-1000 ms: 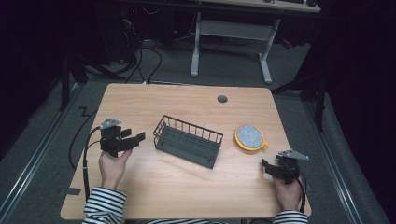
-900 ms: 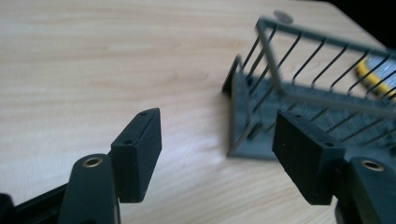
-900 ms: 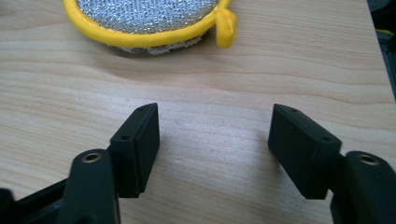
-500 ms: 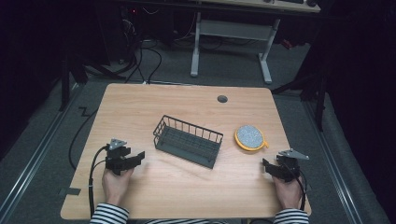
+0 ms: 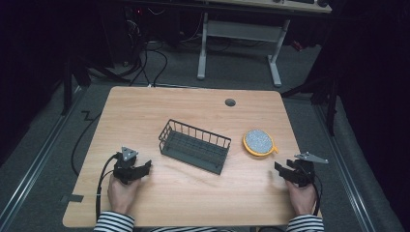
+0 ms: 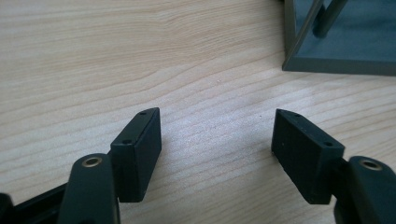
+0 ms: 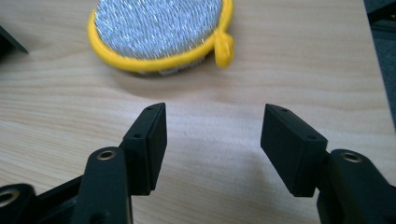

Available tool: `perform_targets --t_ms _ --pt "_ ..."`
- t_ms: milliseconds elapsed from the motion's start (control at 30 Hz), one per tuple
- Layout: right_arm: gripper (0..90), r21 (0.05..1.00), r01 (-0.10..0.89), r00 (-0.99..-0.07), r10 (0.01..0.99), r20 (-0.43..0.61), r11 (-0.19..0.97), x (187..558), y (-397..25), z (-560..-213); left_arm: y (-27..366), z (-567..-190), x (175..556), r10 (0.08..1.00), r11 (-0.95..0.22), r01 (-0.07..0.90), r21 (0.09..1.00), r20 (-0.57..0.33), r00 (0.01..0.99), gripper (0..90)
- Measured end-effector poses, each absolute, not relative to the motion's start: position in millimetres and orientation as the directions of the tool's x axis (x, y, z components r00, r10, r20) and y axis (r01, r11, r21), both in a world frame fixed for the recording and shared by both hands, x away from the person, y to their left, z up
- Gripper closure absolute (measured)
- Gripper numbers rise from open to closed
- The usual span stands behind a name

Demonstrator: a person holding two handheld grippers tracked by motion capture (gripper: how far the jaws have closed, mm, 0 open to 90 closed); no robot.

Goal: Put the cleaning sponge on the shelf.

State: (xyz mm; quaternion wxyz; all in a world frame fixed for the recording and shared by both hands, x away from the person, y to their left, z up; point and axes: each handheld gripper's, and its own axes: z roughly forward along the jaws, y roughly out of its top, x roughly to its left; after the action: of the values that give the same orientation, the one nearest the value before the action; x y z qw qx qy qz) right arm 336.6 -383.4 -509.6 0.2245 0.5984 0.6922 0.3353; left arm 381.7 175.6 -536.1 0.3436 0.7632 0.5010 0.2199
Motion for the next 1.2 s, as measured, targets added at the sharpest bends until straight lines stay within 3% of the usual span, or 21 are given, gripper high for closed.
perform_targets --t_ms 500,1033,1200 --pt "41.3 0.651 0.741 -0.269 0.961 0.066 0.163 403 -367 -447 175 -536 382 0.917 -0.256 0.616 0.745 -0.014 0.398 32.3" --pt "43.9 0.517 0.821 -0.31 0.95 0.051 0.24 465 -354 -441 175 -536 381 0.914 -0.258 0.612 0.747 -0.016 0.406 34.8" --pt "39.1 0.5 0.836 -0.296 0.953 0.067 0.225 474 -352 -452 175 -536 381 0.914 -0.259 0.612 0.747 -0.017 0.406 35.0"
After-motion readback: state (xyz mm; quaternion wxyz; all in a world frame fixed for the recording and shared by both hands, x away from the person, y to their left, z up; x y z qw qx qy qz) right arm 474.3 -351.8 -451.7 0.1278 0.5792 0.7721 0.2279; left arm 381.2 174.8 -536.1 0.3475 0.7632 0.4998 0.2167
